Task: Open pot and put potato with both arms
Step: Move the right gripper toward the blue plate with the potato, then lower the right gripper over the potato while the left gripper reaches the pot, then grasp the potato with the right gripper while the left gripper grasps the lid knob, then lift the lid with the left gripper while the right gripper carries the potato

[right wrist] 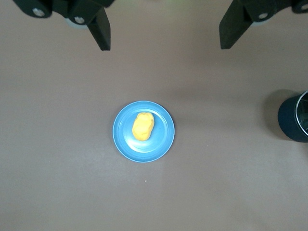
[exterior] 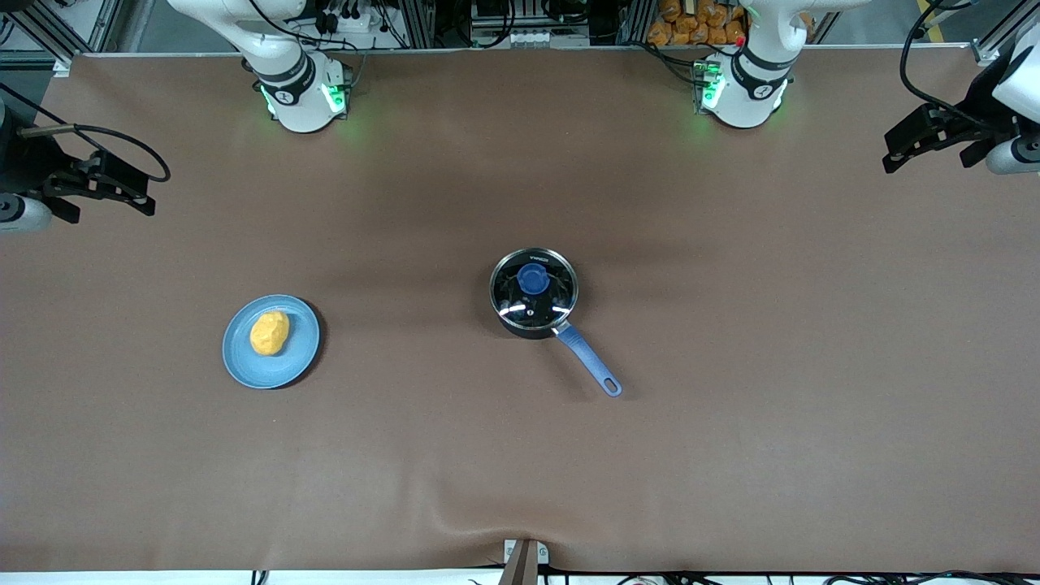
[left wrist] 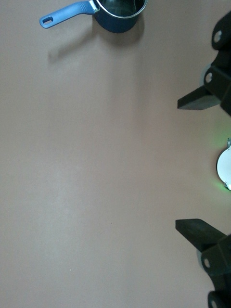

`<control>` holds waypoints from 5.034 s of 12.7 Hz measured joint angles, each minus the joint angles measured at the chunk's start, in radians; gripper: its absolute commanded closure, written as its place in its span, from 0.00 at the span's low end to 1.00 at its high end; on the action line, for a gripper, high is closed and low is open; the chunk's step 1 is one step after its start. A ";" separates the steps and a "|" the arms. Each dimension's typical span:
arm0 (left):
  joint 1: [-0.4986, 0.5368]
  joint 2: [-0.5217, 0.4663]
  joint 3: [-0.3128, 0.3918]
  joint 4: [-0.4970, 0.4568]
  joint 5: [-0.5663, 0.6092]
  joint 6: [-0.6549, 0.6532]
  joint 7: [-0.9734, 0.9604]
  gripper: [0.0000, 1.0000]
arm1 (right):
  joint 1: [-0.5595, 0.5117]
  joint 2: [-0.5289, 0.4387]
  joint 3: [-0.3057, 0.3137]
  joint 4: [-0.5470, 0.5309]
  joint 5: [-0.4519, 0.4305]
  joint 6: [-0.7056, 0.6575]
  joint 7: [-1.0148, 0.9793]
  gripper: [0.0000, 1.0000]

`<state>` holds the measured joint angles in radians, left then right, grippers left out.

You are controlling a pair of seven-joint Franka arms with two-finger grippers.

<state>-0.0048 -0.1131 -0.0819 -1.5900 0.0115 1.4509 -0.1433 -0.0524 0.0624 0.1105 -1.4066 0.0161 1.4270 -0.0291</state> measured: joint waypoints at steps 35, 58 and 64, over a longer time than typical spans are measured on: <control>-0.154 0.298 -0.310 0.051 -0.085 0.205 -0.047 0.00 | -0.057 0.505 -0.004 -0.391 0.010 0.577 -0.026 0.00; -0.485 0.747 -0.301 0.075 0.203 0.673 -1.242 0.00 | -0.013 0.488 0.105 -0.230 0.029 0.540 -0.025 0.83; -0.497 0.786 -0.298 0.078 0.248 0.701 -1.242 0.00 | 0.010 0.488 0.218 -0.205 0.033 0.540 0.146 0.83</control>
<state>-0.5023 0.6725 -0.3799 -1.5124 0.2593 2.1514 -1.3849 -0.0428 0.5507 0.3284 -1.6115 0.0487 1.9675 0.1167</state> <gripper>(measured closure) 0.000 0.388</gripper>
